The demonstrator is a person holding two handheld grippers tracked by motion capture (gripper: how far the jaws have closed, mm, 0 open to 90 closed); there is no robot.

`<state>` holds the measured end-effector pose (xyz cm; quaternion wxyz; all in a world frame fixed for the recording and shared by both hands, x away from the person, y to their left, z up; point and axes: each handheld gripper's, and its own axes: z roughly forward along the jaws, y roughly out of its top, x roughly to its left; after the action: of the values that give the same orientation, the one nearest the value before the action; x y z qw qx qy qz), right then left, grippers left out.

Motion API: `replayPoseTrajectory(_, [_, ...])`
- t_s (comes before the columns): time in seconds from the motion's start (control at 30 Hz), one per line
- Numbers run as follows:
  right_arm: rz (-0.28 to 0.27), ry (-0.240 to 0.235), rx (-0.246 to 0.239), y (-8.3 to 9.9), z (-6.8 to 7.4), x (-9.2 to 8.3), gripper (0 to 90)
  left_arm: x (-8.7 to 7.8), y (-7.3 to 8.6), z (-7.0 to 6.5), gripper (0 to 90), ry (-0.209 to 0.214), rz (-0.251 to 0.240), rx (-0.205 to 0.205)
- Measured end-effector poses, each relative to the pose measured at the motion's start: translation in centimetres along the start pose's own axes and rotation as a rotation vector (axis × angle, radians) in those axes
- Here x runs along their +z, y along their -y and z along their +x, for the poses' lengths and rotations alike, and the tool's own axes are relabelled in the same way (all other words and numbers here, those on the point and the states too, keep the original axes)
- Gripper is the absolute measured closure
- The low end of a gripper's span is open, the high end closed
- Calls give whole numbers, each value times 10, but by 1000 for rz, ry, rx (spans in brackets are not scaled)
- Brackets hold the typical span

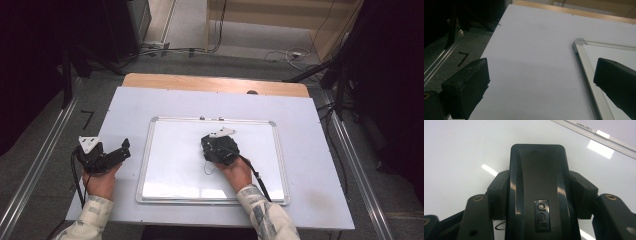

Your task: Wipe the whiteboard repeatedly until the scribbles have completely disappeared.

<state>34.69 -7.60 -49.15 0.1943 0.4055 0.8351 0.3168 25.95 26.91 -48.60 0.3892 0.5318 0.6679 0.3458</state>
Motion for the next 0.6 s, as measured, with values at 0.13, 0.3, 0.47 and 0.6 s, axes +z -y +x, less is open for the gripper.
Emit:
replayPoseTrajectory(0.13, [3,0,7,1,-5,-1,392,0,0,1,8,2,2,0])
replayPoseTrajectory(0.3, [8,23,30,6,-22,-4,391,0,0,0,8,3,1,3])
replayPoseTrajectory(0.47, [6,38,58,12,-39,-10,391,1,1,0,8,0,4,2])
replayPoseTrajectory(0.6, [6,55,75,20,-50,-16,391,1,1,-1,8,2,4,4])
